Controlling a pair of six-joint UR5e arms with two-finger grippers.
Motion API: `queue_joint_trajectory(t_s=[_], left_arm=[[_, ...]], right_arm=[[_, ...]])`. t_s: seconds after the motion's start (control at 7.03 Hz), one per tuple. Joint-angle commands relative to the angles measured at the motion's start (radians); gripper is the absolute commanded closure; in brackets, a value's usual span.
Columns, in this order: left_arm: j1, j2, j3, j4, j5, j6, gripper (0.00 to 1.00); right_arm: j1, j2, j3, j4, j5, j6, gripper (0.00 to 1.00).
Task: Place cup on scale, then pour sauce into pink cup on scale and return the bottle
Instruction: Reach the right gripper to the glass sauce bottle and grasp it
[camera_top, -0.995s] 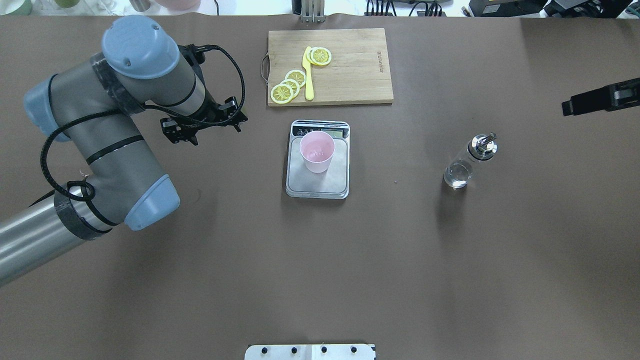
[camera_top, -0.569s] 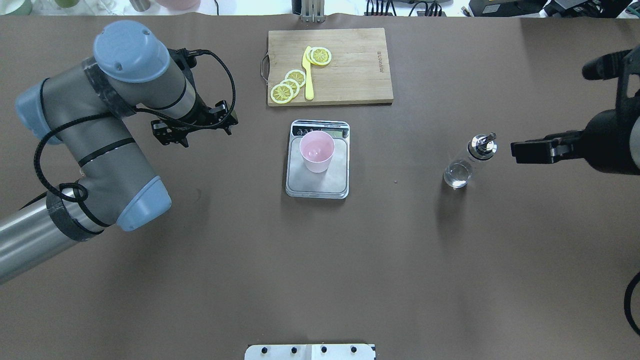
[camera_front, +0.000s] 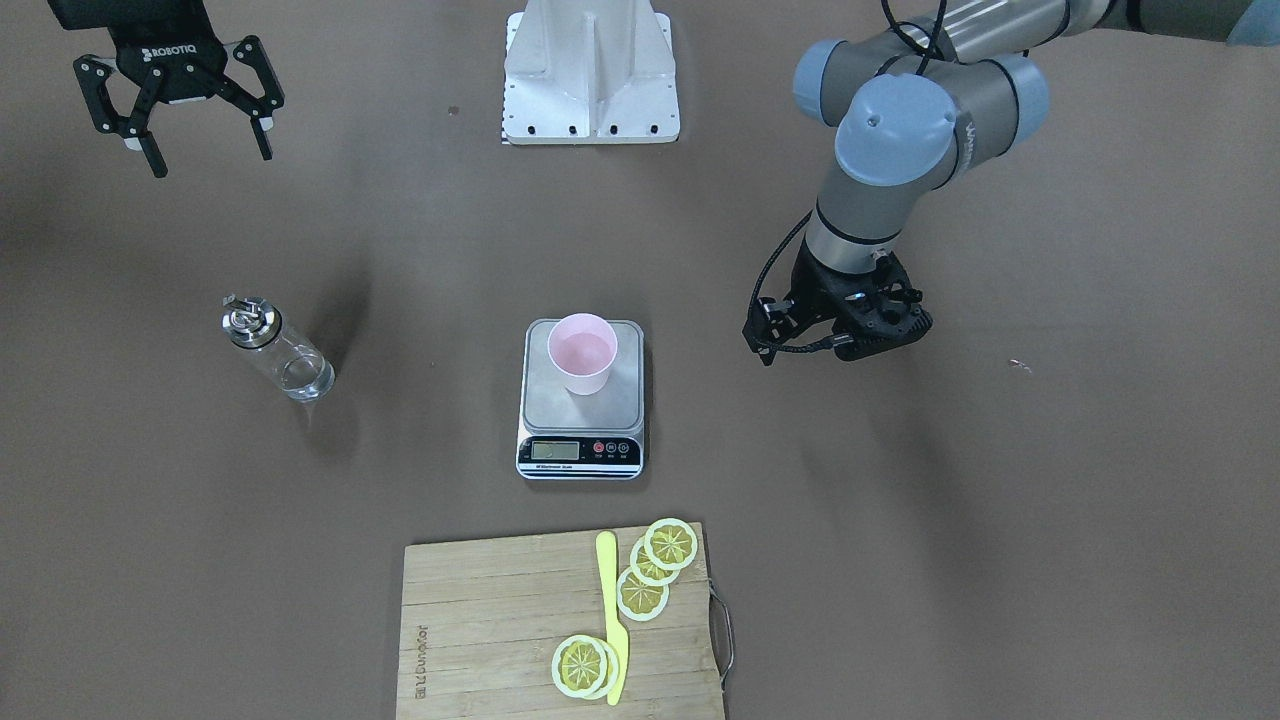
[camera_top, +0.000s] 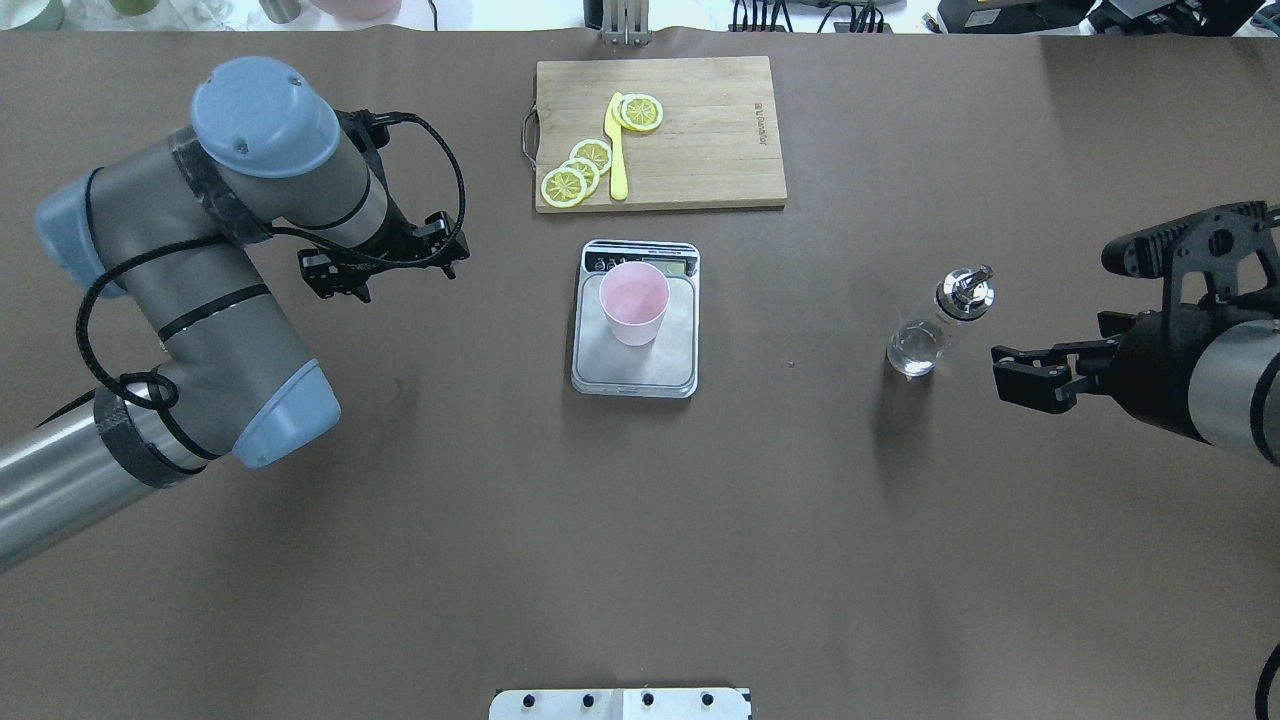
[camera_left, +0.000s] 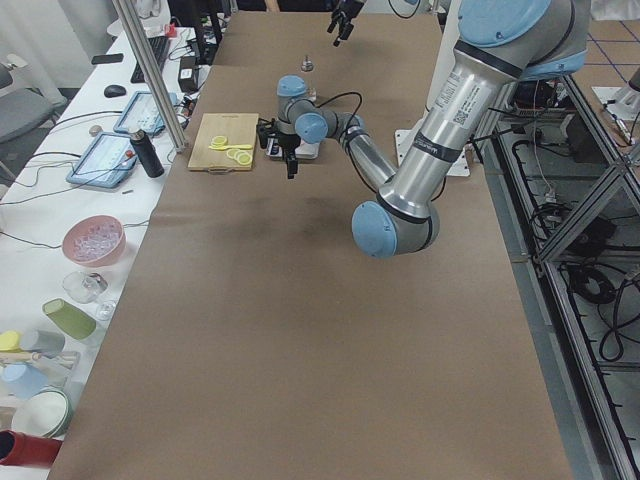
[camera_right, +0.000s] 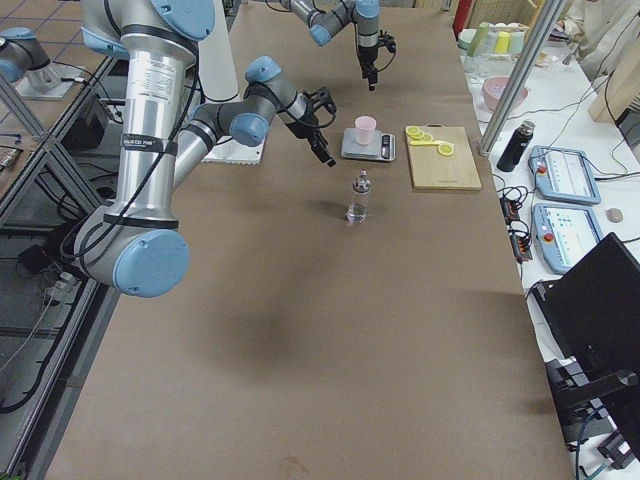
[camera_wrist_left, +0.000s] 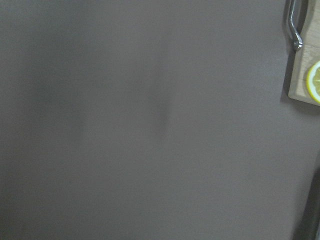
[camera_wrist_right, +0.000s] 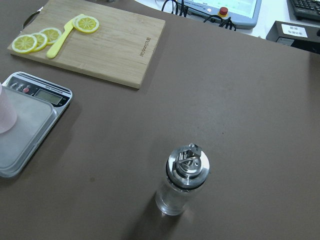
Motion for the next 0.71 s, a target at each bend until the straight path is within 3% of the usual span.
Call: queue_joint_trajectory(t_s=[0.0,0.14,0.57], left_arm=[[0.001,0.008,0.026,-0.036,0.003,0.000,0.02],[0.001,0.008,0.028,-0.036,0.003,0.000,0.02],[0.001,0.008,0.037,-0.036,0.004,0.000,0.02]], right_arm=[[-0.066,-0.072,-0.150,0.277,-0.112,0.001,0.00],[-0.074,-0.079,-0.243,0.429,-0.141,0.002,0.00],[-0.135,-0.051,-0.458,0.703,-0.284,-0.002,0.01]])
